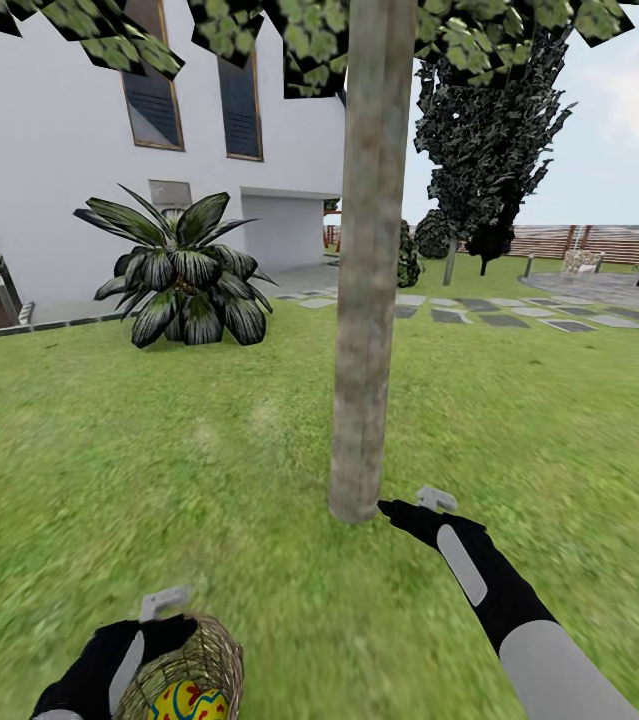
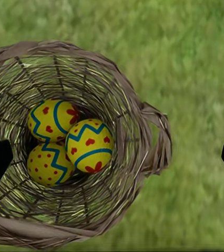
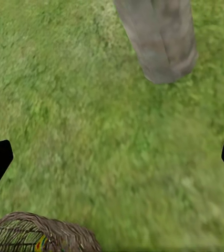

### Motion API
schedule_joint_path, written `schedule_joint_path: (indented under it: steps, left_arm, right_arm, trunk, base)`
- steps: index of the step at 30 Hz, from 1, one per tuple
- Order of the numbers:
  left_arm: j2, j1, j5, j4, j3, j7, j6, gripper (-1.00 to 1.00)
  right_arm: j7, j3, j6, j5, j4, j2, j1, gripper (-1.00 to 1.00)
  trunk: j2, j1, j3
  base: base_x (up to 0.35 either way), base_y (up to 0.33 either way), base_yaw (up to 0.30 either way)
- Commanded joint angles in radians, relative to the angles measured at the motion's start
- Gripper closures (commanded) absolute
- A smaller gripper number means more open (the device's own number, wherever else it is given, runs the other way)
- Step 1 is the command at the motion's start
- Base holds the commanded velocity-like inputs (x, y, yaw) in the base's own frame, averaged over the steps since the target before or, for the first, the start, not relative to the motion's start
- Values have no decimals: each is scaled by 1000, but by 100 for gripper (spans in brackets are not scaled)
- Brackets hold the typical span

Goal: Take the three Easter eggs out of the wicker basket on the lawn in the garden, then place them on the lawn next to a single tree (choose any tree) so that all three eggs are next to the same tree and none are left in the basket.

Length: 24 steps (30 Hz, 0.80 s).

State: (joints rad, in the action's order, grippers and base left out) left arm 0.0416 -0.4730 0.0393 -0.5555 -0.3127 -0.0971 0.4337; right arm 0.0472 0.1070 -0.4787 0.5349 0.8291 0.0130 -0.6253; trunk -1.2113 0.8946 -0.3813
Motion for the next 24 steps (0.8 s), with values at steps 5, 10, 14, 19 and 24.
schedule_joint_path:
  steps: [5, 10, 14, 19, 24]
  left_arm:
    - [19, -77, 1, 117, -5, -6, 0, -100]
    - [34, -102, 1, 147, -7, -6, -2, -100]
    - [44, -107, 1, 157, -10, -6, -6, -100]
    - [50, -109, 1, 190, -12, -6, -27, -100]
    - [54, -110, 1, 202, -12, -5, -35, -100]
  right_arm:
    - [5, 5, -5, 7, 56, 0, 0, -100]
    - [6, 9, -73, 6, 183, -2, 34, -100]
    - [6, 9, -121, 5, 271, -2, 68, -100]
    - [6, 8, -141, 6, 314, -2, 82, -100]
    - [6, 8, -144, 7, 322, -2, 84, -100]
  trunk:
    - [-1, 0, -1]
    - [-1, 0, -1]
    - [-1, 0, -1]
    - [-36, 19, -17]
    - [-71, 38, -33]
  base:
    - [0, 0, 0]
    - [0, 0, 0]
    - [0, 0, 0]
    - [0, 0, 0]
    - [0, 0, 0]
